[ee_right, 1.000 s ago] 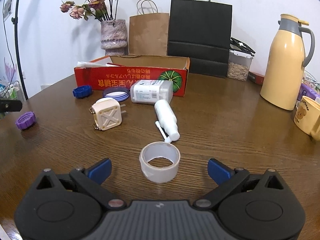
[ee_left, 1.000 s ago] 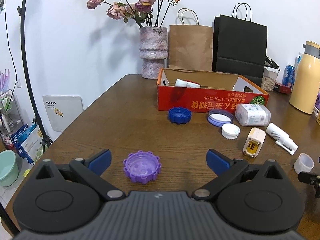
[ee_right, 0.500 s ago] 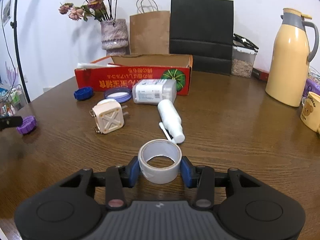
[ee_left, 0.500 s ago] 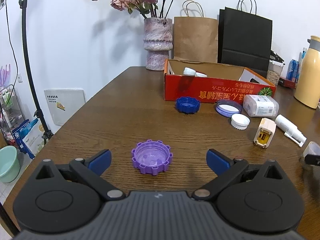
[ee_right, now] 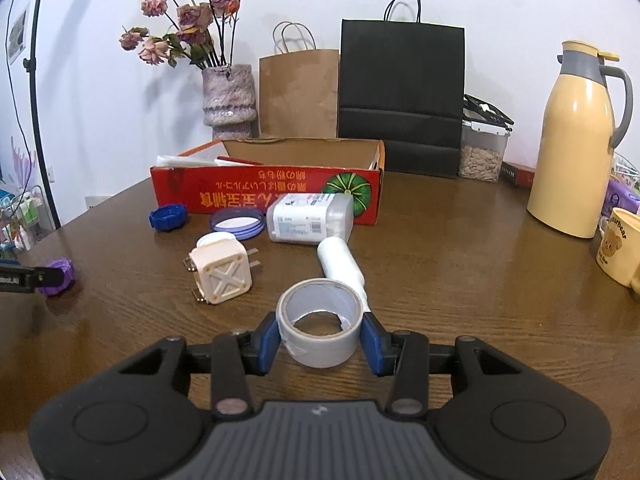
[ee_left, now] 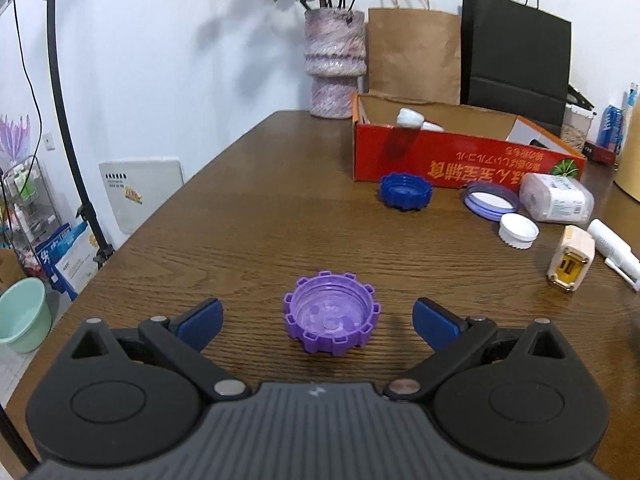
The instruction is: Organize rigid objects
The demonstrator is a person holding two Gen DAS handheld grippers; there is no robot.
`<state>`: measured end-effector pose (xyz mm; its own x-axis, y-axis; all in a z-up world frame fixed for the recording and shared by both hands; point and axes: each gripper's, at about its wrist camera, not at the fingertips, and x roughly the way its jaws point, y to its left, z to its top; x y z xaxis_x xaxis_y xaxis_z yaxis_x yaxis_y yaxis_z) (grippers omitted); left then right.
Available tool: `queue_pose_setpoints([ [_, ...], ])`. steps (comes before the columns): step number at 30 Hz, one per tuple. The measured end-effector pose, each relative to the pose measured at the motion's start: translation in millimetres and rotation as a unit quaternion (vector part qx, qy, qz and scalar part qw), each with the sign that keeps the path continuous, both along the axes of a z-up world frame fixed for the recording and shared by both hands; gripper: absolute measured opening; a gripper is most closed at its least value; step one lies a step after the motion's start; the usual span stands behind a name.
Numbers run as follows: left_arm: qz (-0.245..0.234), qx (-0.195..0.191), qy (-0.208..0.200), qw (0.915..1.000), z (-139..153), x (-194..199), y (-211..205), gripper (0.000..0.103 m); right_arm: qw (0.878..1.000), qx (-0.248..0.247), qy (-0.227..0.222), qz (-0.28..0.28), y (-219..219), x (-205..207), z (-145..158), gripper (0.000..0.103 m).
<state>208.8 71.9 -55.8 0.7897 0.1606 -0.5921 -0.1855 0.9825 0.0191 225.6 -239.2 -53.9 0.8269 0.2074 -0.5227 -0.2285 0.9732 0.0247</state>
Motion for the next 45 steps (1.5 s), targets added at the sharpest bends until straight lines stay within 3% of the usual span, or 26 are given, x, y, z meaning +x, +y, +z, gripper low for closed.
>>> queue_pose_setpoints([
  [6, 0.005, -0.003, 0.006, 1.0, -5, 6, 2, 0.1, 1.0, 0.0, -0.001, 0.002, 2, 3, 1, 0.042],
  [16, -0.005, -0.002, 0.017, 0.9998, -9, 11, -1, 0.056, 1.0, -0.001, -0.005, 0.013, 6, 6, 3, 0.042],
  [30, -0.003, -0.004, 0.003, 1.0, -2, 8, -5, 0.056, 1.0, -0.001, -0.007, 0.021, 9, 7, 5, 0.042],
  [45, -0.043, -0.002, -0.037, 0.9984, 26, 9, -34, 0.056, 0.999, 0.005, -0.025, 0.033, 15, 7, 18, 0.042],
])
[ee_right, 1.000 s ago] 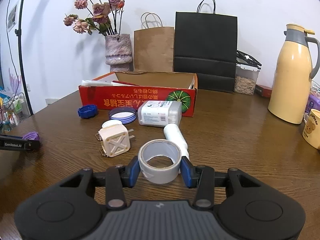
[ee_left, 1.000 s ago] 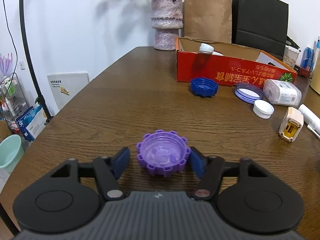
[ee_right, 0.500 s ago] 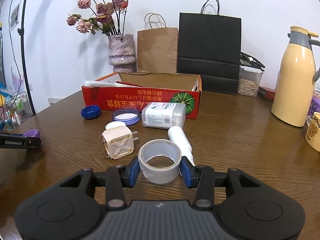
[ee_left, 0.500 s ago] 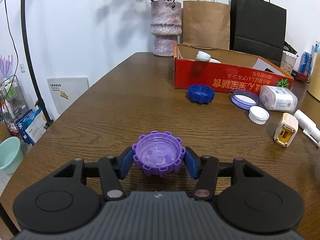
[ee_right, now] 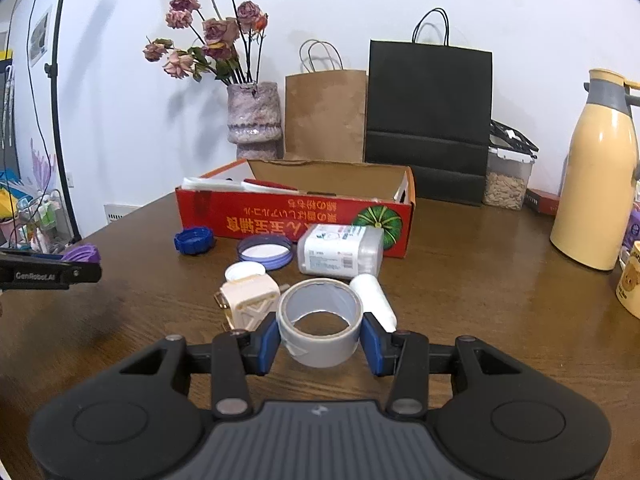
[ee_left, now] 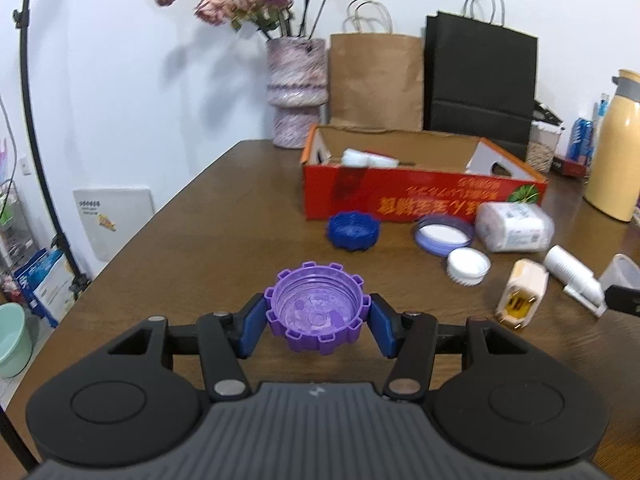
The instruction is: Organize rigid objects
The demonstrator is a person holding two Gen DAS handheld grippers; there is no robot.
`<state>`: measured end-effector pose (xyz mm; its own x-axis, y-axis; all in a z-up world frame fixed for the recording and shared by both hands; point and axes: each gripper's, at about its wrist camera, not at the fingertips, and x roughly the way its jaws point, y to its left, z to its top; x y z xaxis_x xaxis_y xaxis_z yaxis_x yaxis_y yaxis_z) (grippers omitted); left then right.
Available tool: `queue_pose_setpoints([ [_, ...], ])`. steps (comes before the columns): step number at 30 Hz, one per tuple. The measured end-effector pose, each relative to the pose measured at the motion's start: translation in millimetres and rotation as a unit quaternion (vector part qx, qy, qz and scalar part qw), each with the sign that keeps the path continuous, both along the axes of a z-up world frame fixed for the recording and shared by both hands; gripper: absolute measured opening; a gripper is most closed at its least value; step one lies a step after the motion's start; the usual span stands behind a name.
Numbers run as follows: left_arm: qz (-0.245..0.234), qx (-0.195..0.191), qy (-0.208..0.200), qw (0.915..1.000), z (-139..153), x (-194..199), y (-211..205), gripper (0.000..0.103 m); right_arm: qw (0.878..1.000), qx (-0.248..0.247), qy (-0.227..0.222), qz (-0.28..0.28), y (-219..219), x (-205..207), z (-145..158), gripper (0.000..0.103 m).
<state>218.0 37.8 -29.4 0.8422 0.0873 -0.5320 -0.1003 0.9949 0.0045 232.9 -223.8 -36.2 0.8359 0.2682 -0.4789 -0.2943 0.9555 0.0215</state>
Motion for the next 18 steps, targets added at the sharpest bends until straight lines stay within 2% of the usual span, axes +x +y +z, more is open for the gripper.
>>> queue_pose_setpoints([
  [8, -0.029, -0.005, -0.019, 0.9994, 18, 14, -26, 0.056, 1.0, 0.001, -0.014, 0.01, 8, 8, 12, 0.042],
  [18, -0.064, 0.011, -0.049, 0.9967, 43, 36, -54, 0.056, 0.999, -0.002, -0.036, 0.024, 20, 29, 31, 0.042],
])
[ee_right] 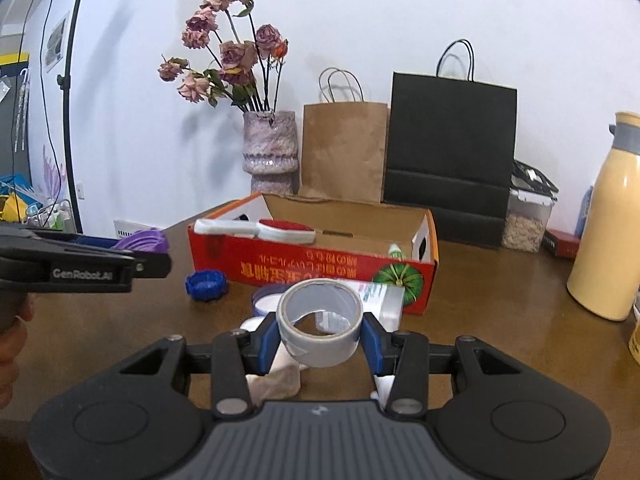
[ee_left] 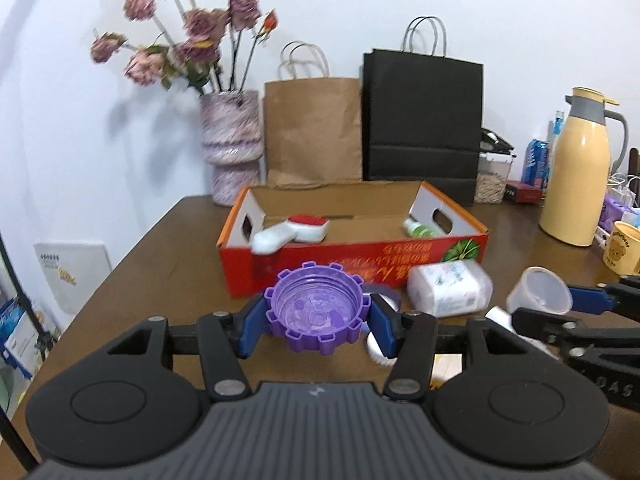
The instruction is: Organize rigid objects
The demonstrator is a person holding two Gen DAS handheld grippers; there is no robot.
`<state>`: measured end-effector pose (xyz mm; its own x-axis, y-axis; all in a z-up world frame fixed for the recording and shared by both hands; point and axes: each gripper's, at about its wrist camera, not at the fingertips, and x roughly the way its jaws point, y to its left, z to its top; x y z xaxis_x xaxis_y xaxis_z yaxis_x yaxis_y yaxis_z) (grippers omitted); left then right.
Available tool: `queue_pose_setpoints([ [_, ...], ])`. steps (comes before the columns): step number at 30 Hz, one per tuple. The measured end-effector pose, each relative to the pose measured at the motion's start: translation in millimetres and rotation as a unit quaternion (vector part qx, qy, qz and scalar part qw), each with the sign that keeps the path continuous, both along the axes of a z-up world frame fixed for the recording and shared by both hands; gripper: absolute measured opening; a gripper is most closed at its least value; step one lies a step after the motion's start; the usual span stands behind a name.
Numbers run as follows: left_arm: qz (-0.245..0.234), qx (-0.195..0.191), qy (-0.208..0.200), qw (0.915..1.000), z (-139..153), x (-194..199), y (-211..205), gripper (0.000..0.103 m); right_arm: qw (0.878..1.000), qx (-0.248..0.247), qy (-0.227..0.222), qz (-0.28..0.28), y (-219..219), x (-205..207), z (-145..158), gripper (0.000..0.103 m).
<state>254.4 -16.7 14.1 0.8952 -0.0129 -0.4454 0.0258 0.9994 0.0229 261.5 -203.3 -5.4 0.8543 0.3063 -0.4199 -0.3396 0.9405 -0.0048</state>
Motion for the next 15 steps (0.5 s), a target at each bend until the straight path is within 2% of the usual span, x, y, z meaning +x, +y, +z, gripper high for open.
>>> queue_pose_setpoints([
  [15, -0.016, 0.0, -0.026, 0.9995, 16, 40, -20, 0.056, 1.0, 0.002, -0.031, 0.0, 9, 43, 24, 0.042],
])
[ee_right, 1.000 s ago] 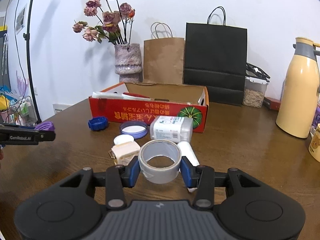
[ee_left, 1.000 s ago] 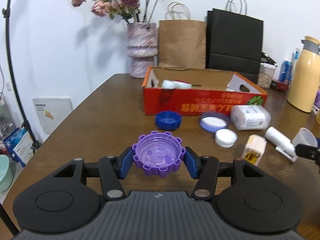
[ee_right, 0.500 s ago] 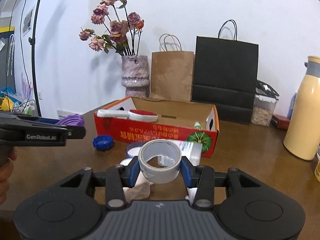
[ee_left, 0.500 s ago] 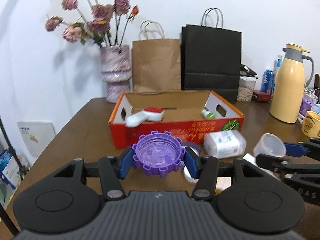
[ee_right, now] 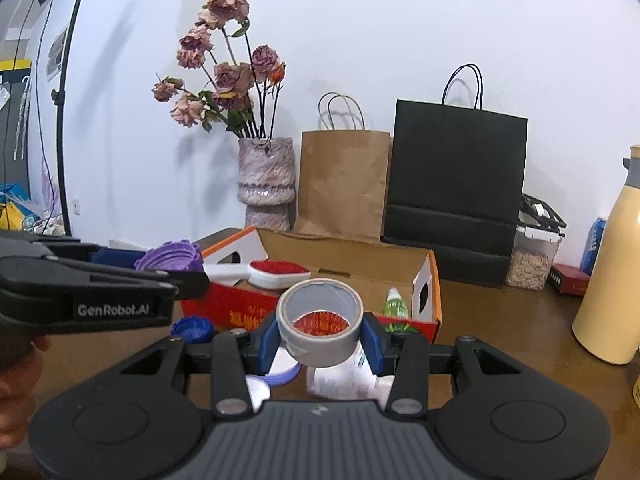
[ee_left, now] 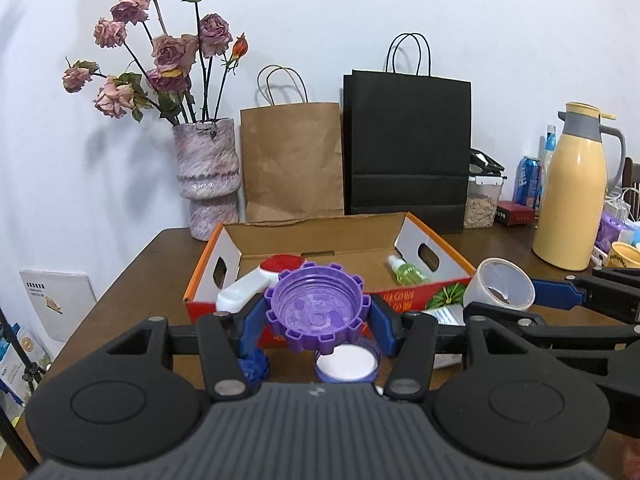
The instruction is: Organize rigid objects
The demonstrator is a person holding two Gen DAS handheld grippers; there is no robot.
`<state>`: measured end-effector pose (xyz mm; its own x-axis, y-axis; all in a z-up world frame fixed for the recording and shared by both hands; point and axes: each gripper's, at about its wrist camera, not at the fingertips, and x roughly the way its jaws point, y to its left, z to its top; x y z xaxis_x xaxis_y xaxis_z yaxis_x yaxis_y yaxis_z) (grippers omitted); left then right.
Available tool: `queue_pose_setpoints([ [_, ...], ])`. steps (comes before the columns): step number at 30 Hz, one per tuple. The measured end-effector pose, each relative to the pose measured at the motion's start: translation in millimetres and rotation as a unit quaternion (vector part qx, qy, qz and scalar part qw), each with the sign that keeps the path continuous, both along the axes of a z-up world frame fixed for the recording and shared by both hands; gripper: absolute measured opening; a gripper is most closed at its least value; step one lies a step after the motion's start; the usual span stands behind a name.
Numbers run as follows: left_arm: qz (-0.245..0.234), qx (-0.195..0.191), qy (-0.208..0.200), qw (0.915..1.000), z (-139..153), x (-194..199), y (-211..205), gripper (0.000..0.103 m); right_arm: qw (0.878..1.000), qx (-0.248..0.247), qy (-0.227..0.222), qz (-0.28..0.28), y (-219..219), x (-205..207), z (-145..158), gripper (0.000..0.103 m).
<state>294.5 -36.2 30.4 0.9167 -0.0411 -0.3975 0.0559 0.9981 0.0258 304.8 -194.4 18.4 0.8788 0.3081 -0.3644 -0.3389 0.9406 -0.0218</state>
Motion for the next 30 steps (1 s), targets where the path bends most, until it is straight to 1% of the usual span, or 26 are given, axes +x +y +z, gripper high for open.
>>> queue_pose_setpoints([
  [7, 0.008, -0.011, -0.006, 0.9999, 2, 25, 0, 0.056, 1.0, 0.001, -0.012, -0.007, 0, 24, 8, 0.042],
  [18, 0.022, -0.025, -0.01, 0.9994, 4, 63, 3, 0.056, 1.0, -0.002, -0.017, -0.009, 6, 64, 10, 0.042],
  [30, 0.035, -0.028, -0.001, 0.999, -2, 100, 2, 0.056, 1.0, -0.009, -0.006, -0.012, 8, 110, 4, 0.042],
])
